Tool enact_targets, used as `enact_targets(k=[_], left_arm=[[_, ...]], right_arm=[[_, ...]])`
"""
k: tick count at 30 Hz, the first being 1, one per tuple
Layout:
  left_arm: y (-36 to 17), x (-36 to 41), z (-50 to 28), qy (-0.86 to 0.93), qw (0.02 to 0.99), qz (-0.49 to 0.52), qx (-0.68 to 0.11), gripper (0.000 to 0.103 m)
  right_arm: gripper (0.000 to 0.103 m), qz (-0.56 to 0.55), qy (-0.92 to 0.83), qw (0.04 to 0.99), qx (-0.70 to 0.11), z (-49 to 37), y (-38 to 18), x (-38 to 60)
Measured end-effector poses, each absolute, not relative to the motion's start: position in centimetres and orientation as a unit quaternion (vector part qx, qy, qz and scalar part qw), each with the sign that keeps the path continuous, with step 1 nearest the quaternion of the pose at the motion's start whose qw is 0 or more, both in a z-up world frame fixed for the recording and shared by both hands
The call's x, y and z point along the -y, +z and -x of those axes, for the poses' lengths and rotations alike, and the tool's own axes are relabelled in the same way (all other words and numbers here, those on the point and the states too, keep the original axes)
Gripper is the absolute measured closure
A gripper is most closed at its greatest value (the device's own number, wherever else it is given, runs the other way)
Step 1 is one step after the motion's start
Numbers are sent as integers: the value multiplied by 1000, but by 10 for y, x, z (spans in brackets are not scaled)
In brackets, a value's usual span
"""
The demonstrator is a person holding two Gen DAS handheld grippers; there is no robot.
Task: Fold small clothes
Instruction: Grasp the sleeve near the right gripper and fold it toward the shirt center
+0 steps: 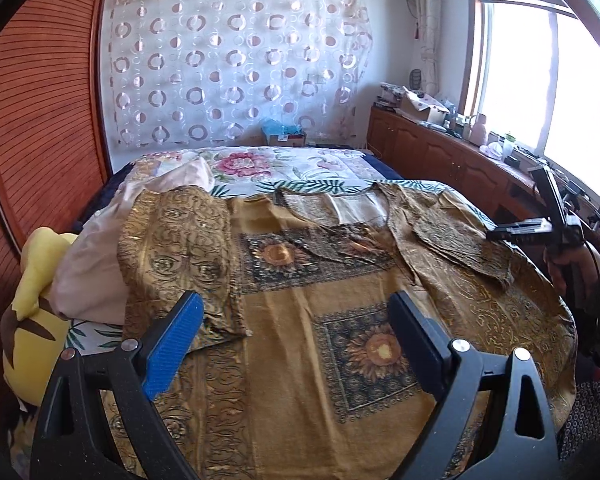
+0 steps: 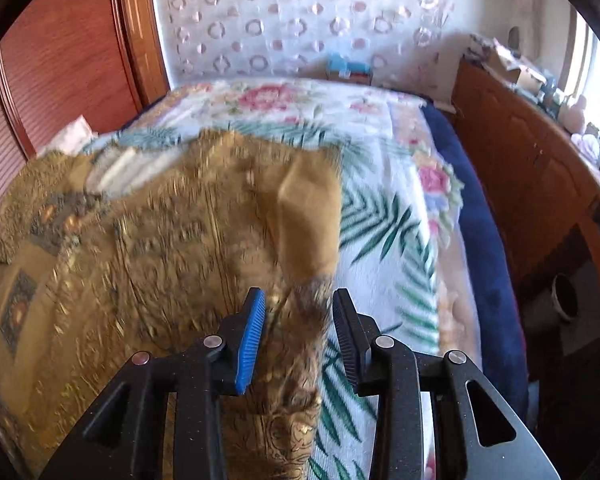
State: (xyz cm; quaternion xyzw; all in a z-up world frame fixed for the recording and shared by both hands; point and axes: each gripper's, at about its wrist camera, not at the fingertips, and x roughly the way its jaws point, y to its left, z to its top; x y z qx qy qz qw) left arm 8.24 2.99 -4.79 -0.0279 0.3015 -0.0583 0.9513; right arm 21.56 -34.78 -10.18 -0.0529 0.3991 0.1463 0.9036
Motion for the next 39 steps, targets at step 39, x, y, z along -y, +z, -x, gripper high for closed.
enact_targets(k=[39], left_arm=[[-52,-88,-125,1,950,29,-311,9]], right_arm=[[64,48,119,928,-351,-231,-85,374]])
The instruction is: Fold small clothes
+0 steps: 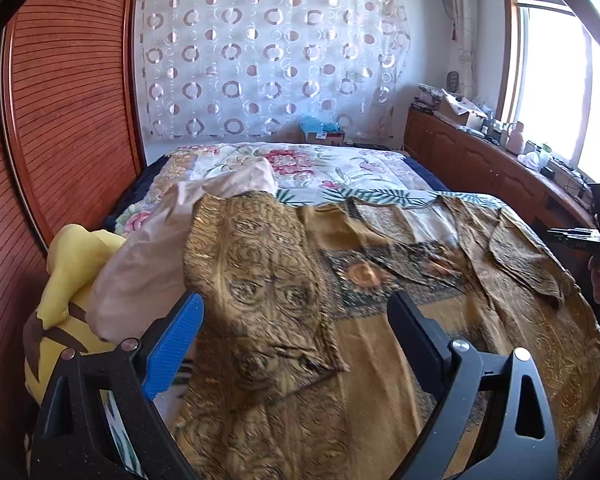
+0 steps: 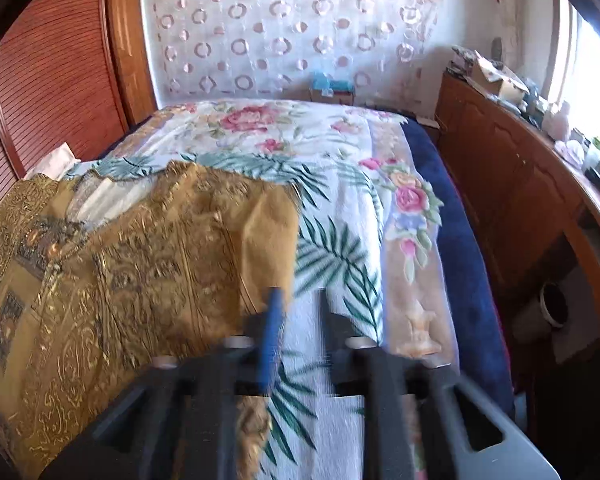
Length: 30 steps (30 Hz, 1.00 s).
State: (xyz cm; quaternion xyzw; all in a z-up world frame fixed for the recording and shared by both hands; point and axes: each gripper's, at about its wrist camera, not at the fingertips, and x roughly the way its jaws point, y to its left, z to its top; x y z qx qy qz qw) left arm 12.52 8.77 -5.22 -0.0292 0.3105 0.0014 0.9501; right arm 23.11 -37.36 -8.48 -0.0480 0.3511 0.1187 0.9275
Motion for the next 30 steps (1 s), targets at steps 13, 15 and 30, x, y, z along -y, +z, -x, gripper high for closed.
enact_targets(k=[13,15,30], left_arm=[[-50,-135,-179,38,940,38,-336,29],[-52,-138,-188,42,938,40,-343,29],[-71,-151,-227,49,922,48,-382,45]], right_arm=[[55,65,151,914,-372,-293,-107,351],[55,71,152,913,-371,-298,-104,347],[84,101,174,903,-379,-304,-114,338]])
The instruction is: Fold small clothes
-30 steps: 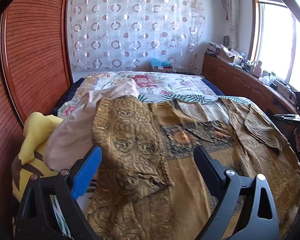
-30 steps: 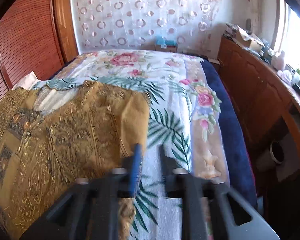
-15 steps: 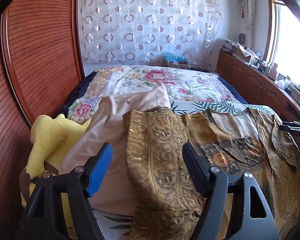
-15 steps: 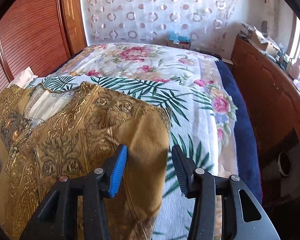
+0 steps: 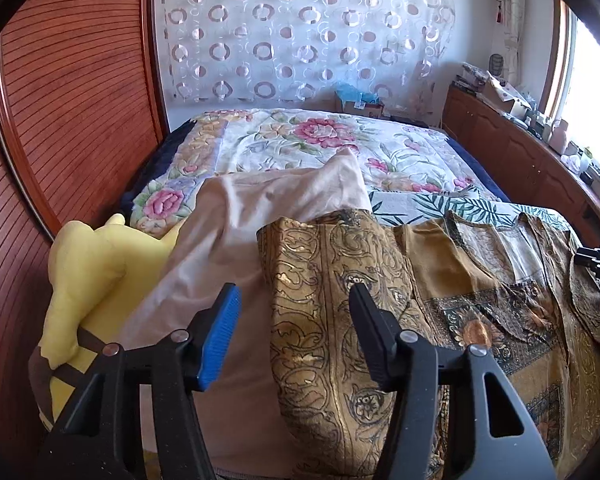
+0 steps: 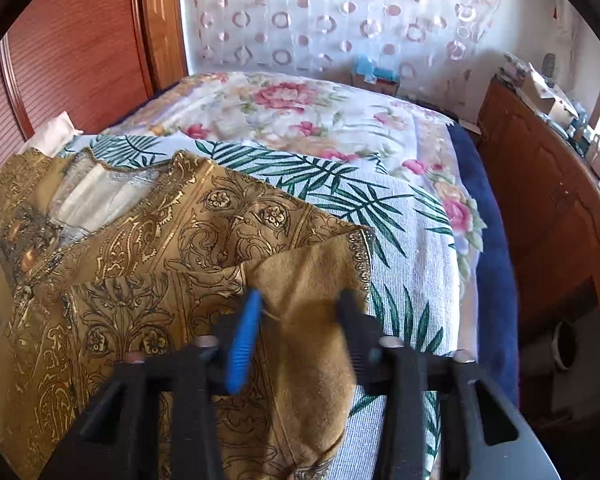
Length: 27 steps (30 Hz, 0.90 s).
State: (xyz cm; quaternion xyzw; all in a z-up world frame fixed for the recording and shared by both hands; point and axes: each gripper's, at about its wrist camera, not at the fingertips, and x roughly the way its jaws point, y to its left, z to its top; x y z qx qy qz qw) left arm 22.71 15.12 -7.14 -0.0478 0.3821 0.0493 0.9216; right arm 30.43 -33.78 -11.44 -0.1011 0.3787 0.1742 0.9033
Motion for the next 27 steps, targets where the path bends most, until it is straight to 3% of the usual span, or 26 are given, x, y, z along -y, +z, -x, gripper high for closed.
enact_targets(k=[1,2,13,16,18,19,20,27], left_arm=[[-72,-152,-228,50,921,49,-382,45],[-72,-152,-227,49,922,52,-382,45],[-66,-156,-226,43,927,60,-368,45],[-65,-161,-229,41,928,60,-365,55],[-67,-166,-233,35,926,64,-370,70],[-68,-168,-234,34,925,64,-373,72],[-70,-170,-236,39,924,63,-376,72],[-77,-179,-246,46,913,76,-398,72]], right_arm=[[95,100,187,903,-373,-303,-115,339],[99,94,201,902,-371,-301,-115,338],[102,90,130,925,-347,-297,-103,371],[102,72,124,926,-350,-298,-101,380],[90,68,117,924,-357,-298,-103,381],[71,64,118,924,-358,-301,-105,377],[60,52,129,924,-357,-302,-105,377],[58,37,134,916,-376,-320,-117,382]])
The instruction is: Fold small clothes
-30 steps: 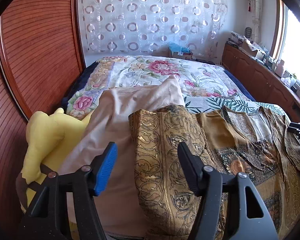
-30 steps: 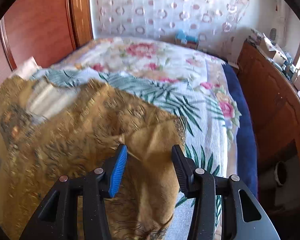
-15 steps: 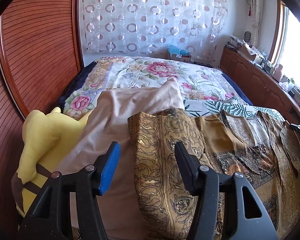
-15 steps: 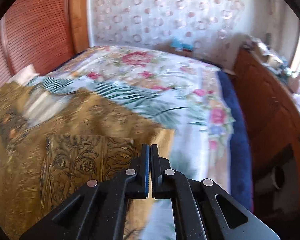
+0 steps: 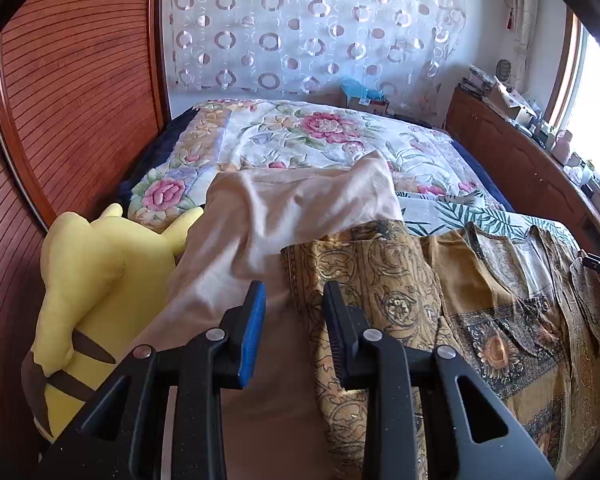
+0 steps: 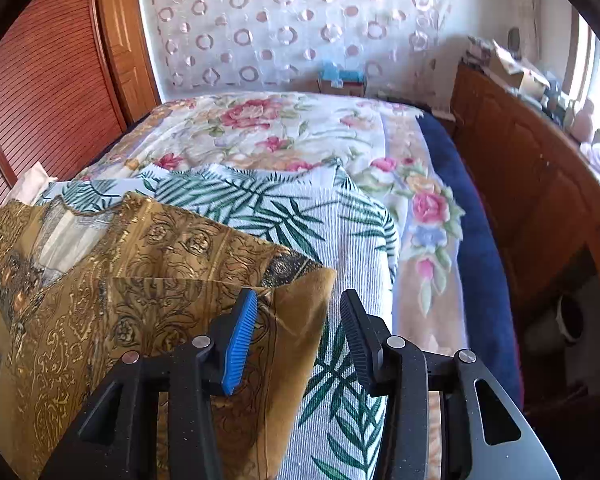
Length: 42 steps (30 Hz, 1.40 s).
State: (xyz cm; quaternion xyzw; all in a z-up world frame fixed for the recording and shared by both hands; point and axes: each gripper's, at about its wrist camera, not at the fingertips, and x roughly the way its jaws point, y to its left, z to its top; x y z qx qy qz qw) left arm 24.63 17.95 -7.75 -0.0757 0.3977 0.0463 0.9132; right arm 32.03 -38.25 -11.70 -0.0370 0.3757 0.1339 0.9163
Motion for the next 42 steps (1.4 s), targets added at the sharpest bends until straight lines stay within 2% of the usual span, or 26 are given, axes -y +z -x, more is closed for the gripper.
enact_targets(k=[14,16,17,18,19,25,32,42], left_arm=[[-96,-167,-256,19,894,76,-441,72],[-94,-165,-255,16,895,75,-438,74],[-93,-165,-255,12,897,75,-436,88],[-92,-163,-254,11,898,76,-433,98],[-89,-158,-252,6,900,73,-430,98],[-41,-118,-217,2,936,33,-350,99],[1,-93,-166,-30,955,24,-293,99],[-13,-89,-102,-30,957,41,-285,99]], right_arm=[[58,49,116,918,-376,-327,-120,375],[74,47,131,914,-382,-328,-119,374],[85,53,135,912,-384,-328,-118,372],[96,60,137,910,-386,-328,-117,369],[98,61,141,909,-388,-327,-116,369],[100,65,133,921,-360,-301,-98,360],[100,52,165,940,-293,-227,-63,360],[100,52,177,939,-291,-125,-72,380]])
